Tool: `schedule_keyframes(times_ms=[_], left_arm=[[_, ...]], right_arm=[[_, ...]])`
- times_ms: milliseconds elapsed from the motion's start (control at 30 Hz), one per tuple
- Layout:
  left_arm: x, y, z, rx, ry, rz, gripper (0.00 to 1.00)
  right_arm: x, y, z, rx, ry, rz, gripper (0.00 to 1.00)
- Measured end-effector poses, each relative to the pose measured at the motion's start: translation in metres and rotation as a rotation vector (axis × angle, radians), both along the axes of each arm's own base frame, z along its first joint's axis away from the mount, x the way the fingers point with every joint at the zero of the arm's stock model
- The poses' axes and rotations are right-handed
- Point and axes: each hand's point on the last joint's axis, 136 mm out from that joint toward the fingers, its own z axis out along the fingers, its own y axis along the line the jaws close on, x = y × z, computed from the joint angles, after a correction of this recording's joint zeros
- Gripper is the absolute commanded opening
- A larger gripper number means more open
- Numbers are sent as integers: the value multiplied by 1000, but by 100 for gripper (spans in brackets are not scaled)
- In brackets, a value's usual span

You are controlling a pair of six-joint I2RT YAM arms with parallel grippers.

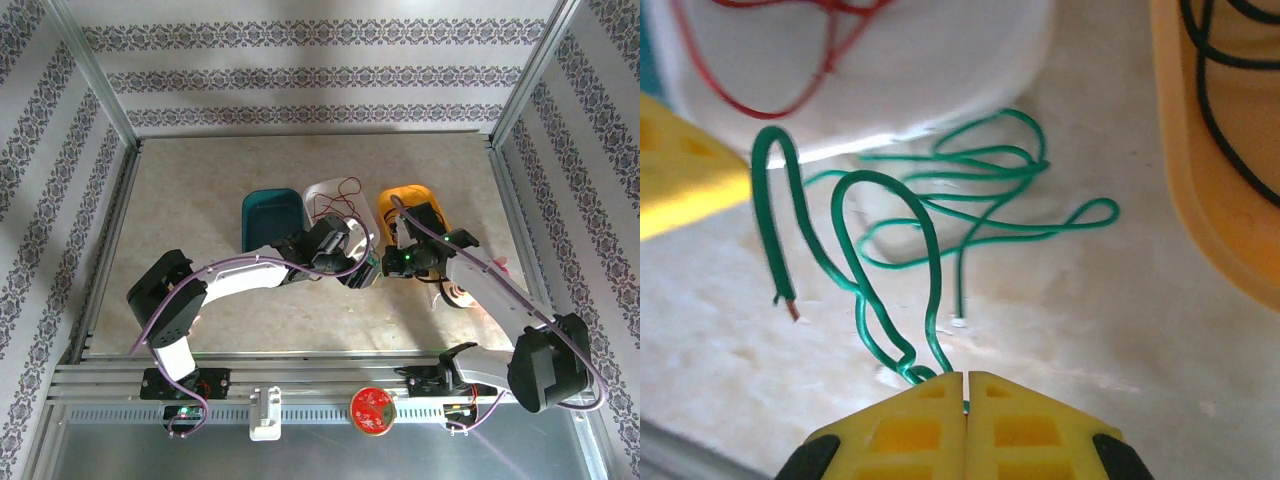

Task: Untangle the cables

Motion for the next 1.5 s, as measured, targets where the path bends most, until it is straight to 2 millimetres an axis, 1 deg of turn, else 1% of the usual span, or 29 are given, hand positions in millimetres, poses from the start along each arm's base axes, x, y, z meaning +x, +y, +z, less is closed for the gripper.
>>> schedule_keyframes(times_ms=[133, 200, 333, 433, 533, 600, 667, 767, 933, 1033, 1233, 1367, 1433, 1500], left_arm=[[-6, -5, 3, -26, 17, -34, 76], [-6, -8, 7, -48, 16, -45, 72], [-4, -10, 15, -125, 29, -47, 69], [6, 1, 17, -195, 66, -11, 69], [22, 18, 22, -251, 91, 49, 69], [33, 26, 32, -288, 86, 79, 69], [40, 30, 43, -322, 72, 94, 69], [43, 30, 56, -365, 60, 89, 69], [39, 25, 63, -393, 77, 59, 67], [37, 22, 68, -412, 86, 43, 64], [39, 17, 74, -439, 86, 33, 59], [44, 13, 71, -443, 94, 38, 53], [46, 12, 70, -444, 95, 39, 46], [48, 10, 71, -447, 94, 39, 36]], right_arm=[[1, 6, 17, 102, -6, 8, 0], [0, 8, 22, 149, 2, 12, 0], [-2, 14, 28, 215, 16, 26, 0], [-3, 17, 34, 255, 17, 34, 0], [-3, 19, 42, 290, -4, 44, 0], [-4, 21, 44, 314, -9, 46, 0], [-4, 22, 45, 335, -2, 44, 0], [-6, 26, 47, 362, 4, 52, 0], [-6, 30, 52, 391, -1, 67, 0], [-6, 31, 54, 404, 0, 68, 0], [-6, 35, 57, 432, 6, 73, 0], [-7, 37, 59, 446, 7, 84, 0], [-8, 39, 59, 449, 7, 90, 0], [-9, 41, 60, 450, 8, 99, 0]])
